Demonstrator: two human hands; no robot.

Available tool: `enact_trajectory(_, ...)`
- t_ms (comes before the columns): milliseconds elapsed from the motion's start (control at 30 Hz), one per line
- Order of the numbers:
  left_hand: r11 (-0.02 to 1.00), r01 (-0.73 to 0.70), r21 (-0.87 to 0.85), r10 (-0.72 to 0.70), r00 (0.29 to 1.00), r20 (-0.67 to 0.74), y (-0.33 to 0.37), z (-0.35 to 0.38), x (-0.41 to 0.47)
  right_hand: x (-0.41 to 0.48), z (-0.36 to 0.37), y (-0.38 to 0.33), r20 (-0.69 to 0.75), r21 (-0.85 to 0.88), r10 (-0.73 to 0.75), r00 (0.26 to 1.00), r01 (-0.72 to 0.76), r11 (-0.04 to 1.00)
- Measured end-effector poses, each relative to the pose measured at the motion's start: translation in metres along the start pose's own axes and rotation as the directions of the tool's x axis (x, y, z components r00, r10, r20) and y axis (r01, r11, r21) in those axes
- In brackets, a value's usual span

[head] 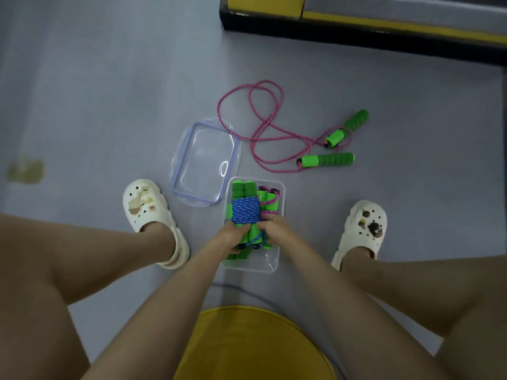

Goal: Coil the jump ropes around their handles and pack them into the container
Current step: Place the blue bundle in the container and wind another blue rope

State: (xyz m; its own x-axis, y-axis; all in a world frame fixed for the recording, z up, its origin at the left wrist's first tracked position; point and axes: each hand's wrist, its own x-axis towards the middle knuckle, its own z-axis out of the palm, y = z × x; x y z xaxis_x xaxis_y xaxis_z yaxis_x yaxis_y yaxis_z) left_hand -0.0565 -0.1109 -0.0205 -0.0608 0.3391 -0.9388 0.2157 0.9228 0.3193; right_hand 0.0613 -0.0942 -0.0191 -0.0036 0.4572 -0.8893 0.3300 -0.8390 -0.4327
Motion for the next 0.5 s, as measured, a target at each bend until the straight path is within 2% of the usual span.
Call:
enact_trajectory(67, 0.954, -0.045, 0.298, 0.061, 0.997, -0.044, 0.002, -0.003, 0.004, 0.003, 0.007, 0.002, -0.008, -0.032, -0.011, 1.0, 0.011, 0.999)
enact_trajectory(100, 0.86, -0.055, 0.508, 0.099, 0.993, -0.059, 0.002, -0.006, 0.007, 0.001, 0.008, 0.004, -0.012, -0.06, -0.017, 1.0, 0.016, 0.998)
enact_trajectory(133, 0.72, -0.052, 0.692, 0.149, 0.985, -0.081, 0.002, -0.009, 0.01, 0.002, 0.01, 0.006, -0.017, -0.084, -0.025, 1.0, 0.023, 0.996)
enact_trajectory(167, 0.591, -0.042, 0.806, 0.205, 0.974, -0.1, 0.001, -0.011, 0.011, 0.002, 0.011, 0.008, -0.019, -0.104, -0.039, 0.999, 0.037, 0.994)
enact_trajectory(200, 0.502, -0.028, 0.864, 0.239, 0.965, -0.107, 0.0, -0.013, 0.01, 0.002, 0.013, 0.009, -0.014, -0.112, -0.059, 0.998, 0.057, 0.992)
enact_trajectory(233, 0.457, -0.022, 0.889, 0.255, 0.961, -0.107, -0.001, -0.014, 0.011, 0.002, 0.015, 0.01, -0.001, -0.113, -0.075, 0.997, 0.074, 0.991)
enact_trajectory(267, 0.449, -0.025, 0.893, 0.253, 0.962, -0.1, -0.003, -0.016, 0.012, 0.002, 0.018, 0.01, 0.004, -0.106, -0.09, 0.996, 0.09, 0.99)
enact_trajectory(367, 0.508, -0.05, 0.86, 0.249, 0.964, -0.091, -0.009, -0.024, 0.018, 0.006, 0.022, 0.01, 0.009, -0.103, -0.119, 0.993, 0.119, 0.988)
enact_trajectory(500, 0.581, -0.05, 0.813, 0.324, 0.93, -0.175, -0.012, -0.027, 0.013, 0.011, 0.025, 0.007, -0.017, -0.089, -0.107, 0.994, 0.105, 0.99)
